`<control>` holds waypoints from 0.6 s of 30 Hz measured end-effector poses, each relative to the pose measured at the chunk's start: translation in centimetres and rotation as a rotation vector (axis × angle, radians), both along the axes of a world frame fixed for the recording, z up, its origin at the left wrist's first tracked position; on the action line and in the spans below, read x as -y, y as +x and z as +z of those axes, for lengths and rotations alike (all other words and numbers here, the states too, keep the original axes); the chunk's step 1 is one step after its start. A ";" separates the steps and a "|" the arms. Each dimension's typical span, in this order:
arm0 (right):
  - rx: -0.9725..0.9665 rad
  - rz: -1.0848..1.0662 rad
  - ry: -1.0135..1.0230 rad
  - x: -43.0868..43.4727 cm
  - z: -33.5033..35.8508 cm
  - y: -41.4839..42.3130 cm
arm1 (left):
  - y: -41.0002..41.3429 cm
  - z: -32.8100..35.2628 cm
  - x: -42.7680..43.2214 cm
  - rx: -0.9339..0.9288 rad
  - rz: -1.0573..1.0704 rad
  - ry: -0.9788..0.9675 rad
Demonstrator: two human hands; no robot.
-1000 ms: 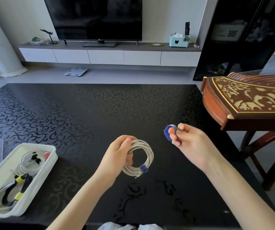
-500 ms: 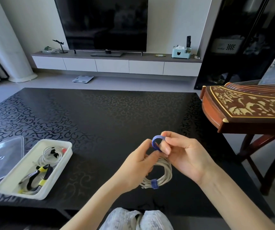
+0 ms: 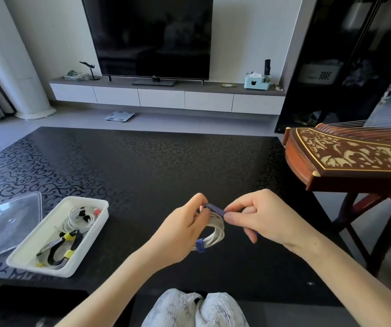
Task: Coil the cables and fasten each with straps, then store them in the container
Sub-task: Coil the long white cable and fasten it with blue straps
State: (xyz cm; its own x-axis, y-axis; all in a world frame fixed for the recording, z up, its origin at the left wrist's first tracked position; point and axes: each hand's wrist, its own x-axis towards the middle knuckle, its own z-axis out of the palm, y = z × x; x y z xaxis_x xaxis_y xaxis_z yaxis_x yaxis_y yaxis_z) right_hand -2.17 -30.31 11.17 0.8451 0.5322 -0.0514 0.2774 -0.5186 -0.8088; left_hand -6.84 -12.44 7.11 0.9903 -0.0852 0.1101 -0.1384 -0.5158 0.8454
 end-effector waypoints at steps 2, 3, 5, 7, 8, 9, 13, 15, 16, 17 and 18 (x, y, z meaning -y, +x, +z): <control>0.219 -0.098 0.096 0.1 -0.6 -0.4 | -0.1 0.1 0.0 -0.010 0.010 -0.051; 0.361 -0.165 0.158 0.3 -0.7 -0.7 | -0.1 0.1 0.0 -0.024 0.034 -0.110; 0.602 -0.207 0.233 0.8 -0.7 -1.7 | 0.1 0.2 -0.1 -0.066 0.105 -0.265; 0.738 -0.106 0.158 1.0 -1.0 -2.7 | 0.3 0.5 -0.2 -0.104 0.181 -0.415; 0.796 -0.054 0.070 0.8 -1.5 -3.1 | 0.5 0.6 -0.1 -0.115 0.209 -0.476; 0.859 -0.022 -0.020 0.4 -2.1 -3.2 | 0.7 0.9 0.0 -0.119 0.232 -0.513; 1.097 -0.069 -0.215 -1.6 -4.1 -1.8 | 1.0 1.4 1.3 -0.110 0.256 -0.549; 1.226 -0.182 -0.214 -2.5 -4.2 -1.0 | 1.1 1.5 1.8 -0.100 0.257 -0.597; 1.282 -0.250 -0.205 -2.9 -4.3 -0.8 | 1.1 1.6 1.9 -0.106 0.265 -0.645; 1.327 -0.311 -0.197 -3.2 -4.3 -0.7 | 1.1 1.7 1.9 -0.116 0.275 -0.693; 1.354 -0.358 -0.195 -3.4 -4.4 -0.7 | 1.1 1.8 1.9 -0.127 0.281 -0.726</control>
